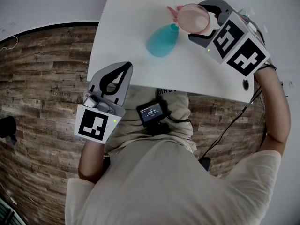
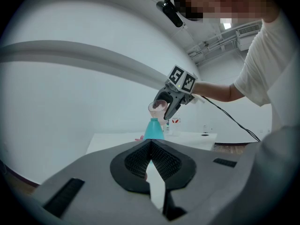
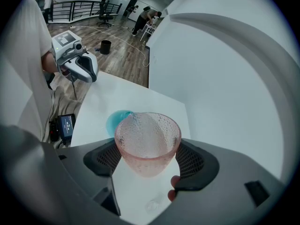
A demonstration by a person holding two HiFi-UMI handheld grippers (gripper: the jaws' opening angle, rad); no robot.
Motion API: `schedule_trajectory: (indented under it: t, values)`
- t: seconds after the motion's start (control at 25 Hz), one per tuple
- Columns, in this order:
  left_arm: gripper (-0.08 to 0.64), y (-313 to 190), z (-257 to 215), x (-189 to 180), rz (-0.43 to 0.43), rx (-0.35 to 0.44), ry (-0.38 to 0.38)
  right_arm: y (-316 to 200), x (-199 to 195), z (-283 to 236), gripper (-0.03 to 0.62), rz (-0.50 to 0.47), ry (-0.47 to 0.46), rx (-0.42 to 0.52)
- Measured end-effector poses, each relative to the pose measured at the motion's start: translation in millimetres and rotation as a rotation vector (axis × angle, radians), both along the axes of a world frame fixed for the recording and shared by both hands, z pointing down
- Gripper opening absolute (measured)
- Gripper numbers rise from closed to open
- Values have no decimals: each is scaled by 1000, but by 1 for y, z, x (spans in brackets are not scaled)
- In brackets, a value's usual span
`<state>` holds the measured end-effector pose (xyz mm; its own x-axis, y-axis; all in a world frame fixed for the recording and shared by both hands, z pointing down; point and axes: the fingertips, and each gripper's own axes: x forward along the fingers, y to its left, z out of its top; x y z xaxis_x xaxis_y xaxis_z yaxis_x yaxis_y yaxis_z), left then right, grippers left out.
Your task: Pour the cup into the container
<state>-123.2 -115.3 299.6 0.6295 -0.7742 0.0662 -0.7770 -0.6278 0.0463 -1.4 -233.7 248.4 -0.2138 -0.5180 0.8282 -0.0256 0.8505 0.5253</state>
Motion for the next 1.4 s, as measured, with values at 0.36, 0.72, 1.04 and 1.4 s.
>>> schedule_trajectory:
  t: [0.36, 0.72, 1.04, 1.4]
  values:
    - [11, 0, 3, -3, -5, -4, 1, -3, 1, 3, 370, -2, 19, 12]
    - [11, 2, 2, -3, -10, -3, 1, -2, 2, 3, 370, -6, 35, 24]
    - [11, 3, 3, -3, -11, -2, 0, -1, 3, 3, 370, -8, 42, 28]
    - [11, 4, 4, -4, -12, -4, -1, -1, 2, 5, 370, -13, 58, 39]
